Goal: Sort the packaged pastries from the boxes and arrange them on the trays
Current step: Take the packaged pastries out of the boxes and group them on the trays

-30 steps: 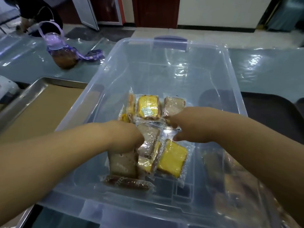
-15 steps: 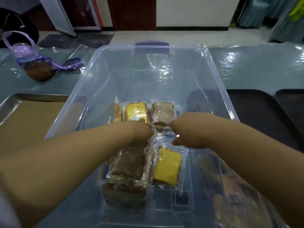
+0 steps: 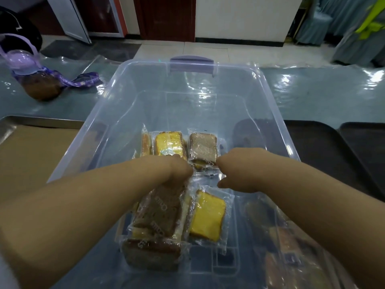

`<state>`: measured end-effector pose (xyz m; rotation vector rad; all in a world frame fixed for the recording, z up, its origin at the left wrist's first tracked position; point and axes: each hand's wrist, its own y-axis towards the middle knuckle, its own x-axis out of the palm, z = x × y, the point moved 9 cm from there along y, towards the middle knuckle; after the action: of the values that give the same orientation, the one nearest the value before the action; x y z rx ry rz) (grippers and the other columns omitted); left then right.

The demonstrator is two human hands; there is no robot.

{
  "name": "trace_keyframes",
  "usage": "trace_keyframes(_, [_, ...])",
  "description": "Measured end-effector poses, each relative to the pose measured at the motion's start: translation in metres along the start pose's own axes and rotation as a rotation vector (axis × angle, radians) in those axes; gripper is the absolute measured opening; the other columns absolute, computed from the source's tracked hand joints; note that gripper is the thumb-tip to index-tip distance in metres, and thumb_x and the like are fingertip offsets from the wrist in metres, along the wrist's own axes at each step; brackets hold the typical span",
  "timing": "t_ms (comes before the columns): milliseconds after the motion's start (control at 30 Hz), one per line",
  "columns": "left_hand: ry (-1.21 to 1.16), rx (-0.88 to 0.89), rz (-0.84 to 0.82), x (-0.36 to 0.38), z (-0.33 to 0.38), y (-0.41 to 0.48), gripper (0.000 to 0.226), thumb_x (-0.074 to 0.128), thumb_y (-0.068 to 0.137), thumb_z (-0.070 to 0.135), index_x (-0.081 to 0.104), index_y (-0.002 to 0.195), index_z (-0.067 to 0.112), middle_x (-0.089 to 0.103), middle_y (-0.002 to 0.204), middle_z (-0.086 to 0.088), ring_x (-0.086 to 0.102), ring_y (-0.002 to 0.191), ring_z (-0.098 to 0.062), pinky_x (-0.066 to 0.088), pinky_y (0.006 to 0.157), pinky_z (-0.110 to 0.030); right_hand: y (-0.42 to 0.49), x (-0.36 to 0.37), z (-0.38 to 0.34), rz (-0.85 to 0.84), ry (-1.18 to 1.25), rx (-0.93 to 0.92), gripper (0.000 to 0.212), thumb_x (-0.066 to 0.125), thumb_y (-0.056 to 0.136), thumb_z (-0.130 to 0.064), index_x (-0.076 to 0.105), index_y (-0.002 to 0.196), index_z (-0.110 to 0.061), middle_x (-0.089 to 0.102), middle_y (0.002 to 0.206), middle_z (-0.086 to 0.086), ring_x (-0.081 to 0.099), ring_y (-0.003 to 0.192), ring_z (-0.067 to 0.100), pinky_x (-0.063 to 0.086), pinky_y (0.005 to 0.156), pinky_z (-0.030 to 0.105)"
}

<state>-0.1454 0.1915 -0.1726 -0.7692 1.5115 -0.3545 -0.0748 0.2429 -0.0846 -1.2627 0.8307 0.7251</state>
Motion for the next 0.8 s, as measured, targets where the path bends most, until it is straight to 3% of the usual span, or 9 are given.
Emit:
trace_keyframes(67, [0.005,-0.012,0.006,-0.005,-0.002,-0.006,0.027,0.052,0.091,0.008,0.058,0.117,0.007,0.062,0.107,-0.008,0.058,0.091,-0.02,0.048,0.078,-0.029,0.0,-0.001,0.002,-0.012,-0.007,0.006,0.037,0.05,0.094,-0.045,0.057,0.115,-0.015,0.059,0.106,0.002,0.052,0.088,0.021,0.042,0.072,0.034])
trace_keyframes(167, [-0.043,-0.008,0.096,-0.028,-0.008,-0.028,0.023,0.05,0.092,0.014,0.061,0.112,0.007,0.061,0.105,-0.008,0.053,0.085,-0.021,0.044,0.073,-0.028,0.002,-0.007,0.004,-0.026,-0.032,0.01,0.039,0.05,0.094,-0.046,0.055,0.117,-0.015,0.059,0.112,0.003,0.054,0.097,0.023,0.04,0.073,0.034])
trace_keyframes(367, [-0.043,-0.105,0.21,-0.057,-0.037,-0.073,0.021,0.052,0.093,0.025,0.057,0.111,0.016,0.053,0.113,-0.004,0.053,0.098,-0.022,0.034,0.071,-0.027,0.031,-0.035,0.013,0.049,-0.112,0.015,0.028,0.053,0.095,-0.03,0.056,0.117,-0.014,0.061,0.113,0.004,0.058,0.1,0.025,0.041,0.068,0.031])
trace_keyframes(467, [-0.086,-0.167,0.254,-0.055,-0.057,-0.081,0.015,0.05,0.093,0.023,0.057,0.105,0.016,0.049,0.111,-0.004,0.049,0.09,-0.02,0.039,0.074,-0.029,0.06,-0.042,0.017,0.052,-0.114,0.032,0.028,0.052,0.096,-0.028,0.055,0.118,-0.011,0.058,0.116,0.005,0.056,0.103,0.026,0.041,0.071,0.033])
trace_keyframes(567, [-0.092,-0.201,0.278,-0.052,-0.071,-0.079,0.015,0.048,0.093,0.018,0.057,0.104,0.014,0.046,0.11,-0.006,0.053,0.097,-0.024,0.041,0.077,-0.031,0.092,-0.037,0.024,0.043,-0.139,0.077,0.021,0.05,0.097,-0.019,0.055,0.114,-0.009,0.058,0.113,0.007,0.057,0.098,0.026,0.039,0.066,0.033])
trace_keyframes(800, [-0.105,-0.21,0.306,-0.05,-0.082,-0.065,0.015,0.048,0.093,0.015,0.058,0.104,0.011,0.047,0.11,-0.009,0.056,0.092,-0.027,0.043,0.073,-0.032,0.144,-0.002,0.034,-0.082,-0.137,0.153,0.031,0.044,0.099,-0.016,0.048,0.128,-0.006,0.053,0.127,0.011,0.055,0.109,0.028,0.043,0.079,0.035])
